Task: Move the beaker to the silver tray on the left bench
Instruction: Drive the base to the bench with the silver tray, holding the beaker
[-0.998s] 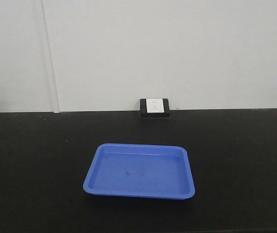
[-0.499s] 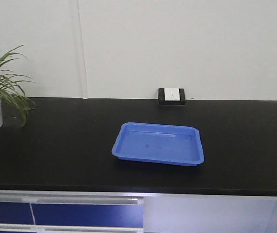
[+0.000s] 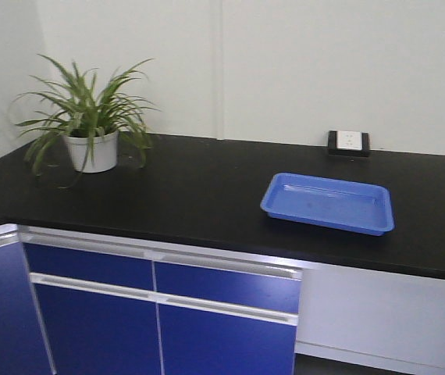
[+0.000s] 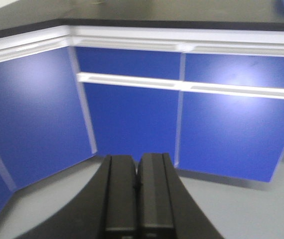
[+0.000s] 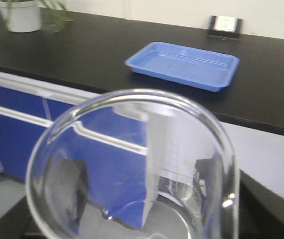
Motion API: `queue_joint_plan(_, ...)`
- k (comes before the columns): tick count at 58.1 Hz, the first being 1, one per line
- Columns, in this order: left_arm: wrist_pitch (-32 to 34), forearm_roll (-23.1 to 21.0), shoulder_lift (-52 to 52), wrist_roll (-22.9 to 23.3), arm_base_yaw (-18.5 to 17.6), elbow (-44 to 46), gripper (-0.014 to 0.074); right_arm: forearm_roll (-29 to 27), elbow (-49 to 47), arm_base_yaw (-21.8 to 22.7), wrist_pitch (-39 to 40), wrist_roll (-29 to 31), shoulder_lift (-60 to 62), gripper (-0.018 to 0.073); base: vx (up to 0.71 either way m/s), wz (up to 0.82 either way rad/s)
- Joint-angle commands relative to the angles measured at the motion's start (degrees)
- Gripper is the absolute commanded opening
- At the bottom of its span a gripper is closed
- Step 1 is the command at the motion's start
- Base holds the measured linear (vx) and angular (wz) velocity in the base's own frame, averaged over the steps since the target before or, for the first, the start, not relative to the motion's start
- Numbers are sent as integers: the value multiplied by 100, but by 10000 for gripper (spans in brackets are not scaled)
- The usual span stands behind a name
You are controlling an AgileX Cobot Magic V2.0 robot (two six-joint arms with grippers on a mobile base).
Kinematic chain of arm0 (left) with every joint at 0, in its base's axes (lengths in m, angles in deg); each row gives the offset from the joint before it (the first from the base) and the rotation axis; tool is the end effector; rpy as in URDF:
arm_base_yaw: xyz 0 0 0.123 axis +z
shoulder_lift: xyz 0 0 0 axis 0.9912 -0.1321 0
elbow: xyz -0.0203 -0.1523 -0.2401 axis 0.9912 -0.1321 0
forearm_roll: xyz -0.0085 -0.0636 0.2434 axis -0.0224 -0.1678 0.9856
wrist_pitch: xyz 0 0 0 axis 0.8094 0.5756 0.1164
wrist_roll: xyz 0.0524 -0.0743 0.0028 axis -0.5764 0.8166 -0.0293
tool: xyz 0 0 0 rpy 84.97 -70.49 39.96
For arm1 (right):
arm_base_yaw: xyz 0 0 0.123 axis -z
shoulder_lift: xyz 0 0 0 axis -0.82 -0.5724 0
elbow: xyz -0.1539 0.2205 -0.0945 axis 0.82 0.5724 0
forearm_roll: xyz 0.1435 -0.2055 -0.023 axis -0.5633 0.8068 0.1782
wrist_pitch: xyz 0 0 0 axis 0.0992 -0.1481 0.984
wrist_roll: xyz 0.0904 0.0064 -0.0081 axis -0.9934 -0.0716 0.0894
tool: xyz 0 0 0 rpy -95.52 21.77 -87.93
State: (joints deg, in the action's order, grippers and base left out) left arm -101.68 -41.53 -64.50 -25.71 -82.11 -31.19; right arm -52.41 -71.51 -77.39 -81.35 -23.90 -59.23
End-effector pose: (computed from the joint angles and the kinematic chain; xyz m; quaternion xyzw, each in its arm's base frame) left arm 0.0529 0.0014 0.1722 0.0039 0.8008 0.0133 0.5988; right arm 0.1153 0.0244 0.3118 -0.0734 0.7940 0.0320 0.6026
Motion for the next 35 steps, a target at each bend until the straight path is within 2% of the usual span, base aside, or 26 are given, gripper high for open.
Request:
queue_joint_plan(1,443,-9,90,8,-36,-159,1,151,-178,0,353,53,2,-6,-31,56)
queue_joint_plan(35,443,-9,90,8,-36,-159,1,151,-178,0,353,53,2,-6,-25,66)
